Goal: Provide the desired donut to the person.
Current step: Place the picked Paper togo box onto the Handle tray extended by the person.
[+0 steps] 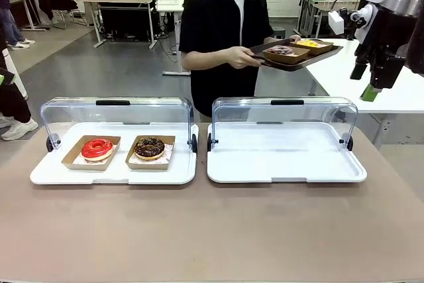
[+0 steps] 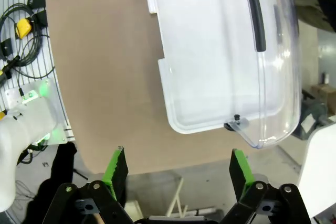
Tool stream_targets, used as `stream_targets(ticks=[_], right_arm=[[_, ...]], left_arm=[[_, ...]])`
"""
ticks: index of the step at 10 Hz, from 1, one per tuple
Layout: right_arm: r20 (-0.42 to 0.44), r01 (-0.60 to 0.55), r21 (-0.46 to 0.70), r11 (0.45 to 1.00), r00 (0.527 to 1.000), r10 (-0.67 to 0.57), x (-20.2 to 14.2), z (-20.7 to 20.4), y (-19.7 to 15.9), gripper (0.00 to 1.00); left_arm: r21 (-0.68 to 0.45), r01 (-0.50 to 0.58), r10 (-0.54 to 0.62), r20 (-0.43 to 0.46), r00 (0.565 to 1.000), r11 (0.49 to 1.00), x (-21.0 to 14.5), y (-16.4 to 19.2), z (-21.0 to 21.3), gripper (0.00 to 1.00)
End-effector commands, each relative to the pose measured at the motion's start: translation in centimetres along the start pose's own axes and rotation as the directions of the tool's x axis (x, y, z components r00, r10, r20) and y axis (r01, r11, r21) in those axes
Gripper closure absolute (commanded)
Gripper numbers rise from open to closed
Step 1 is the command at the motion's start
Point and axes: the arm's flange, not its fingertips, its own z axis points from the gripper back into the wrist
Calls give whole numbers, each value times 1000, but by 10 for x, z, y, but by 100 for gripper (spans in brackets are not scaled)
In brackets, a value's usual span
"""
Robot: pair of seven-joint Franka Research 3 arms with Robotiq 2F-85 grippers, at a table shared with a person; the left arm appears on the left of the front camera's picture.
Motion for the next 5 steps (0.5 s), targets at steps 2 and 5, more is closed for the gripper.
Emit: stream_targets(ticks=[2, 5], right_arm=[[0, -2, 3, 1000, 1000, 2, 1, 1, 0, 0], [0, -2, 3, 1000, 1000, 2, 1, 1, 0, 0]], left_arm=[[-5, -13, 13, 15, 1000, 1000, 3, -2, 1, 0], [-5, -13, 13, 15, 1000, 1000, 3, -2, 1, 0]])
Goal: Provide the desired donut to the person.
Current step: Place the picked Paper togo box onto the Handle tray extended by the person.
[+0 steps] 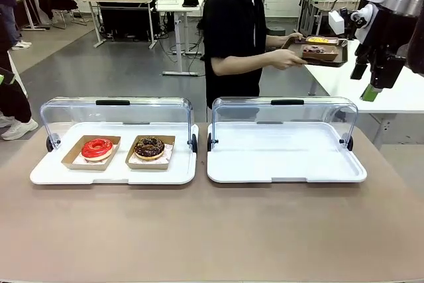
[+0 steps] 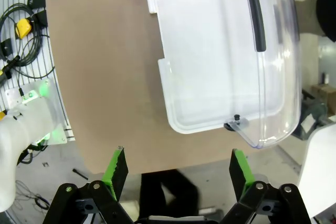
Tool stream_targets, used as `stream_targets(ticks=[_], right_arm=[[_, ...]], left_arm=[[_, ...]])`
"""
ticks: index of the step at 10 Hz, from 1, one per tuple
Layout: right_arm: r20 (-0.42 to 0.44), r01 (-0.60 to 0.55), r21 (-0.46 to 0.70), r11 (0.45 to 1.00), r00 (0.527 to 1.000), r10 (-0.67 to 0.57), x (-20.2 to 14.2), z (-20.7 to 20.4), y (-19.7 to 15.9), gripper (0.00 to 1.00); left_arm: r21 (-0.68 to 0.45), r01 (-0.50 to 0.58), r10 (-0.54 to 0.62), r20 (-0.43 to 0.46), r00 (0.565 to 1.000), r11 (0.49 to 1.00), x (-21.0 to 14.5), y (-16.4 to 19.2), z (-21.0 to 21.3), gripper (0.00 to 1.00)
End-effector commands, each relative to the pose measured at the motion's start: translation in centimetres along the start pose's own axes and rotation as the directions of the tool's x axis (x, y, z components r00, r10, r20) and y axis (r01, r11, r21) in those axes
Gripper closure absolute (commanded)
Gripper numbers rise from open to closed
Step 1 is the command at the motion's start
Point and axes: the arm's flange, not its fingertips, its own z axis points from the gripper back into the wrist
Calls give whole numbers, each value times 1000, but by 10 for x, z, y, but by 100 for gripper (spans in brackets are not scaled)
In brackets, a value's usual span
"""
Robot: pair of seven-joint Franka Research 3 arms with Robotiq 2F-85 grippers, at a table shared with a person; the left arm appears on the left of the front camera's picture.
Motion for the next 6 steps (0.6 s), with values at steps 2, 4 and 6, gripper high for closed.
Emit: stream_targets(ticks=[2, 4, 6], right_arm=[[0, -2, 3, 1000, 1000, 2, 1, 1, 0, 0], [0, 0, 0, 1000, 1000, 0, 0, 0, 0, 0], [374, 63, 77, 995, 923, -87, -55, 5, -19, 0]], left_arm=[[-5, -13, 13, 15, 1000, 1000, 3, -2, 1, 0], [-5, -13, 13, 15, 1000, 1000, 3, -2, 1, 0], [-5, -13, 13, 15, 1000, 1000, 3, -2, 1, 0]])
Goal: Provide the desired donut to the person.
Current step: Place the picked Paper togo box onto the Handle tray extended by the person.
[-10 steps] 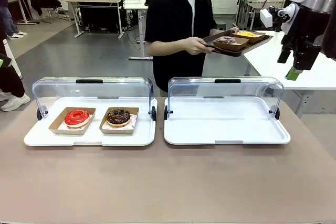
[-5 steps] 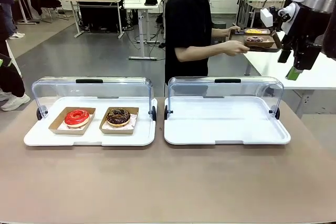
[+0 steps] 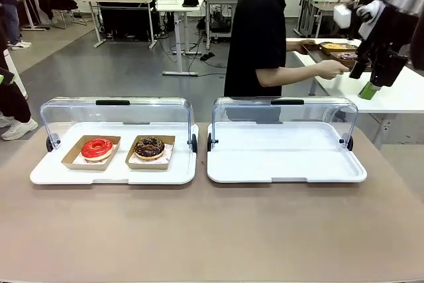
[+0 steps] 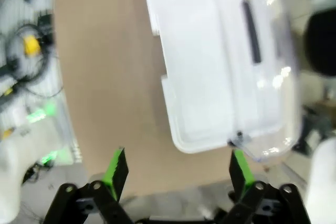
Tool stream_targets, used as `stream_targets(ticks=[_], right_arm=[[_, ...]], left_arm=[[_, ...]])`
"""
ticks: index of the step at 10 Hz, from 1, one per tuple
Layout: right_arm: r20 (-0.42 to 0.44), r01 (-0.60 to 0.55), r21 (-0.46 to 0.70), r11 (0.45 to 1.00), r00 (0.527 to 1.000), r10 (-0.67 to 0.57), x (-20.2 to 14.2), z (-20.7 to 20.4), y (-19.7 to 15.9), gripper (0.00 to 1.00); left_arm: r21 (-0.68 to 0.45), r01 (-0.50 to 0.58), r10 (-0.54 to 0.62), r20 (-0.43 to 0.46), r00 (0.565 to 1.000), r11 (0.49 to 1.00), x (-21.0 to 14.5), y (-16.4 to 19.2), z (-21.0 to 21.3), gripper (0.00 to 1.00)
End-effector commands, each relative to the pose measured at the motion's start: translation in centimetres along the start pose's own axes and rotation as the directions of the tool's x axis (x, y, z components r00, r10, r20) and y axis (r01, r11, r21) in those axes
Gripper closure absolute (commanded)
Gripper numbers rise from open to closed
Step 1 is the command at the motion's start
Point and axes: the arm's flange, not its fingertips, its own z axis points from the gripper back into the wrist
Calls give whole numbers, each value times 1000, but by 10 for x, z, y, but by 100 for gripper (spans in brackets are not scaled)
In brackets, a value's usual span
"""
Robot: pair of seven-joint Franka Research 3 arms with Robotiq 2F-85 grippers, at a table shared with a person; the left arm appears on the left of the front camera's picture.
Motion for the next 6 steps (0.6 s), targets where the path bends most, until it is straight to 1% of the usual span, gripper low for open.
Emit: stream_targets(ticks=[1, 2, 3, 4, 5, 6], right_arm=[[281, 46, 18, 999, 959, -49, -52, 12, -18, 0], [346, 77, -1, 997, 936, -72, -79, 15, -24, 0], [378, 104, -9, 995, 921, -93, -102, 14, -26, 0], [392, 111, -18, 994, 915, -95, -119, 10, -23, 0], [439, 114, 11, 993, 892, -107, -143, 8, -15, 0], [501, 77, 32, 997, 861, -83, -166, 8, -7, 0]], left_arm=[[-6, -13, 13, 15, 1000, 1000, 3, -2, 1, 0], [-6, -13, 13, 15, 1000, 1000, 3, -2, 1, 0], [-6, -13, 13, 15, 1000, 1000, 3, -2, 1, 0], [-6, -13, 13, 15, 1000, 1000, 3, -2, 1, 0], [-6, -13, 13, 15, 1000, 1000, 3, -2, 1, 0], [-6, -13, 13, 15, 1000, 1000, 3, -2, 1, 0]])
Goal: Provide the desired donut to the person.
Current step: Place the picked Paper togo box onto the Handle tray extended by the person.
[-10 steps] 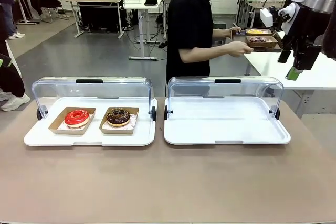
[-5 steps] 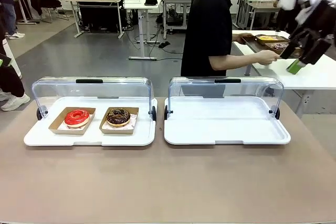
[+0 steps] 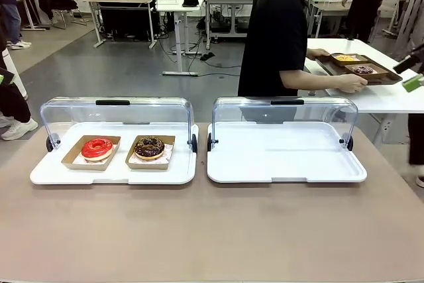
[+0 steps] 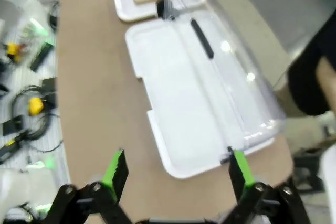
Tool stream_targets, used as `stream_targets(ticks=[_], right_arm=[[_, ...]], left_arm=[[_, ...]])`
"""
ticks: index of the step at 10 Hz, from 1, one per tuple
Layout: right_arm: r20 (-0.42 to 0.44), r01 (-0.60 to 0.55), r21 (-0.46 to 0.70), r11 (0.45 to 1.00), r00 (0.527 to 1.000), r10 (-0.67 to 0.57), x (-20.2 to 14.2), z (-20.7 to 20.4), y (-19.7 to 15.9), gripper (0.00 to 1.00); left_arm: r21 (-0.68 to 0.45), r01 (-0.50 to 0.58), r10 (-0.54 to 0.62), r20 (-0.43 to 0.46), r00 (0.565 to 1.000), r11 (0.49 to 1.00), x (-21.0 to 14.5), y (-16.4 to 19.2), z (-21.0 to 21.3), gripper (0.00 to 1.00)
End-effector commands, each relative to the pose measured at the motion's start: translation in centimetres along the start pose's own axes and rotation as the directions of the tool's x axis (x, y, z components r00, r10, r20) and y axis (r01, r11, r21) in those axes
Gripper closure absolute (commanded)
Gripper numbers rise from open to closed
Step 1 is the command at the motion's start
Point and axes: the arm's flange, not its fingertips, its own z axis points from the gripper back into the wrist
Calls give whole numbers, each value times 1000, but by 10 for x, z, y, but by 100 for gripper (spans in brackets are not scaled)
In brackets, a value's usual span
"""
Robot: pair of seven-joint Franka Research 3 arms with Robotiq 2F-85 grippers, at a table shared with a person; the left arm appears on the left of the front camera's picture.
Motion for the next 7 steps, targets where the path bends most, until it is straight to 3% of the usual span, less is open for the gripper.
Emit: stream_targets(ticks=[1, 3, 7], right_arm=[[147, -69, 31, 997, 987, 64, -35, 11, 7, 0], [237, -129, 44, 991, 965, 115, -59, 23, 9, 0], [245, -74, 39, 997, 968, 62, -92, 21, 1, 0]], left_arm=[[-6, -13, 13, 15, 1000, 1000, 3, -2, 1, 0], [-6, -13, 13, 15, 1000, 1000, 3, -2, 1, 0], [-6, -13, 13, 15, 1000, 1000, 3, -2, 1, 0]])
